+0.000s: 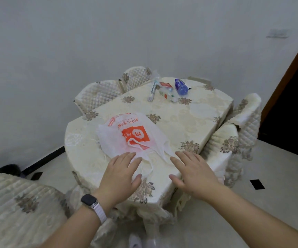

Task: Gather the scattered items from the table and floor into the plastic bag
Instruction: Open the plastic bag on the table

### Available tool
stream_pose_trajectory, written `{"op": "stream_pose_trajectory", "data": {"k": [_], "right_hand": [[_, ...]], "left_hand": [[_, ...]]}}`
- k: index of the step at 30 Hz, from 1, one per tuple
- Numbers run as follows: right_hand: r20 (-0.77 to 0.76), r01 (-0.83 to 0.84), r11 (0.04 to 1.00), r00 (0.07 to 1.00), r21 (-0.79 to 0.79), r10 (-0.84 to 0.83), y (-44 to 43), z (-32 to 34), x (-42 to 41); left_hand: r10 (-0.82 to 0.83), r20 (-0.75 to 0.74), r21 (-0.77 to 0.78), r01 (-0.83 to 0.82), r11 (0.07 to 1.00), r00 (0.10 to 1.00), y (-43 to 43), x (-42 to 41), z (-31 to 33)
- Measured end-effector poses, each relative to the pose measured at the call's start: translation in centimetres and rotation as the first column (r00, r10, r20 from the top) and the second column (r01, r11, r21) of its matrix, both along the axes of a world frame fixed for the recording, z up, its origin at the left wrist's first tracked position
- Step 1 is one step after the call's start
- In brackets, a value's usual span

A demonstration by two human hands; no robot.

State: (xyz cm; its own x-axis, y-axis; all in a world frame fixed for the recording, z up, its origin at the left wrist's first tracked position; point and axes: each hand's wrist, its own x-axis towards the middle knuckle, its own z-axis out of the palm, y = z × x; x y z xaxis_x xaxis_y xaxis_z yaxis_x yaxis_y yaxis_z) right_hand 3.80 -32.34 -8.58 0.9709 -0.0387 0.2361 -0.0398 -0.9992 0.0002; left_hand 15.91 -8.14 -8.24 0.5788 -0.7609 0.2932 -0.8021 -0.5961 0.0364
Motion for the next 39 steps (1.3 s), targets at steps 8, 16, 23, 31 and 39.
{"op": "stream_pose_trajectory", "data": {"k": [8,16,23,31,39], "right_hand": [[-0.132,0.153,0.988,0.980,0.008,-0.151,-1.5,-3.4,8.9],[-0.360,0.290,0.957,0.895,0.020,-0.263,-2.3,-8.2,13.6],[-0.501,0.297,0.952,0.836,0.070,-0.224,-4.3,-12.4,16.2],[-0.517,0.153,0.983,0.852,0.098,-0.081,-7.2,-16.6,18.4],[-0.413,0.216,0.910,0.909,0.353,-0.056,-10.1,-15.2,19.9]], "left_hand": [[-0.047,-0.212,0.035,0.055,0.998,0.976,-2.5,11.2,-5.8],[-0.041,-0.430,0.075,0.081,0.994,0.902,-5.0,17.0,-12.4],[0.101,-0.561,0.127,-0.035,0.991,0.822,-8.2,17.8,-15.5],[0.390,-0.563,0.337,-0.229,0.913,0.729,-10.9,16.4,-17.2],[0.460,-0.451,0.196,-0.418,0.887,0.765,-11.0,15.3,-18.9]]}}
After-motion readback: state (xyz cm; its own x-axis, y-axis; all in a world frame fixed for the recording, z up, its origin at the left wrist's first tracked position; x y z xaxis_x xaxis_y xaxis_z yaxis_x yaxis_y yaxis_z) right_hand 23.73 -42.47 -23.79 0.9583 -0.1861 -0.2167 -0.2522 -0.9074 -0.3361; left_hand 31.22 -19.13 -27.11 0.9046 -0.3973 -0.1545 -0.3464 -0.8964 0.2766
